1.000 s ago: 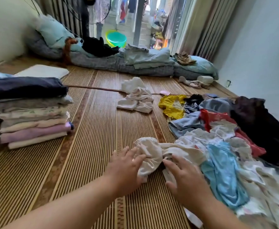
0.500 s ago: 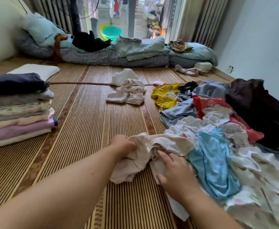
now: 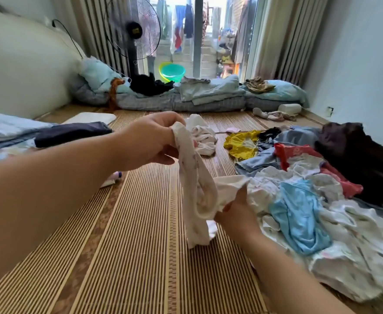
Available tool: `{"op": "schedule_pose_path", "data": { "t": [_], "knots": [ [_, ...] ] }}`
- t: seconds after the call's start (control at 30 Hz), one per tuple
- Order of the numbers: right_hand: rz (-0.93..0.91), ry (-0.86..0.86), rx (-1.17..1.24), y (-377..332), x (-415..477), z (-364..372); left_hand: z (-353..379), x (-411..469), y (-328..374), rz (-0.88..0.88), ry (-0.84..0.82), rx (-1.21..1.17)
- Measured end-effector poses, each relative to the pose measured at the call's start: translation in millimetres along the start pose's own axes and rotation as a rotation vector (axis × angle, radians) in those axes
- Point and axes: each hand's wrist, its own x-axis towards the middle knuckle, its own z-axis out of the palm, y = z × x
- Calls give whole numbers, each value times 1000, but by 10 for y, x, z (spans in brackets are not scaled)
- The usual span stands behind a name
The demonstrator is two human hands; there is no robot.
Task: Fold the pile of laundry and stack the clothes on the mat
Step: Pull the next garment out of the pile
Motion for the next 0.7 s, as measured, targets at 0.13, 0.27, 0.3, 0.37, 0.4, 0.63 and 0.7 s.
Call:
{"op": "schedule_pose_path", "data": {
  "t": [0.13, 0.27, 0.3, 0.37, 0.4, 0.63, 0.7],
  "knots": [
    [-67, 57, 37, -292, 29, -202, -207, -217, 182, 68, 71, -77],
    [-389, -164, -85, -829, -50, -410, -356, -372, 221, 64, 83, 16],
    [-407, -246, -113, -975, -77, -410, -367, -394, 214, 49, 99, 49],
    [-265, -461, 29, -1238, -114, -376, -395, -426, 202, 12, 145, 111],
    [-164, -542, 112, -1321, -127, -375, -401, -431, 191, -9, 168, 135],
    [-81, -396, 421, -1645, -374, -213, -479, -538, 181, -114, 125, 409],
    [-175, -258, 233, -1685, -383, -61, -458, -562, 249, -75, 51, 506]
  ]
}}
